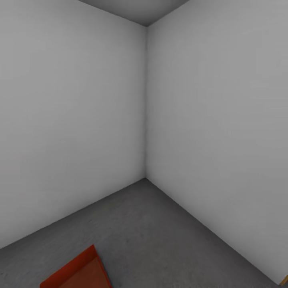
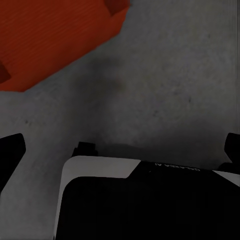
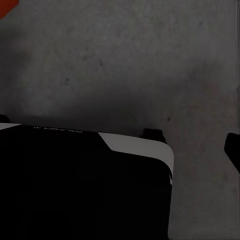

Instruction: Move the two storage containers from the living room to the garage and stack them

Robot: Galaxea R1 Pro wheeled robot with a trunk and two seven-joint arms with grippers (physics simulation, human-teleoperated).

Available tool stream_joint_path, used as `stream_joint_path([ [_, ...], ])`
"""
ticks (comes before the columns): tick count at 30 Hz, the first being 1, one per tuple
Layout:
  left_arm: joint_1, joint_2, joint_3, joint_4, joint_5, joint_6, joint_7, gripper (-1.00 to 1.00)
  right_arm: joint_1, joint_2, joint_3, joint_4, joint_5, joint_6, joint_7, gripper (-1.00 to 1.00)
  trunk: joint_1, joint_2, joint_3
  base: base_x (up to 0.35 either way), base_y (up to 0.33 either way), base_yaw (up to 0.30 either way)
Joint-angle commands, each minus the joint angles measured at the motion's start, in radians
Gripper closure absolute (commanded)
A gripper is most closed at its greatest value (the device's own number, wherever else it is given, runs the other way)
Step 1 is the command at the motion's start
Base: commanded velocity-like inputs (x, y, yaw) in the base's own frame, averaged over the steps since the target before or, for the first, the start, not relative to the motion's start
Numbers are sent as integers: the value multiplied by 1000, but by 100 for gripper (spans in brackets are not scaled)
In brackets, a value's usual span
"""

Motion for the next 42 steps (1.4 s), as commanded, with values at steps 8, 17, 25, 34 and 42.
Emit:
stream_joint_path([
  [8,-1,0,0,0,9,0,-5,-100,-1,-12,8,3,-11,-4,6,-100,0,-2,-2,0,0,-225],
  [17,-1,0,0,0,9,0,-5,-100,-1,-14,7,3,-11,-3,6,-100,0,-2,-2,0,0,-245],
  [25,-1,0,0,0,9,0,-5,-100,12,-32,7,3,-12,-6,7,-100,0,-2,-2,0,0,-277],
  [34,-1,0,0,0,9,0,-5,-100,21,-36,8,3,-12,-10,7,-100,0,-2,-2,0,0,-282],
  [42,-1,0,0,0,9,0,-5,-100,21,-37,8,3,-12,-9,7,-100,0,-2,-2,0,0,-282],
])
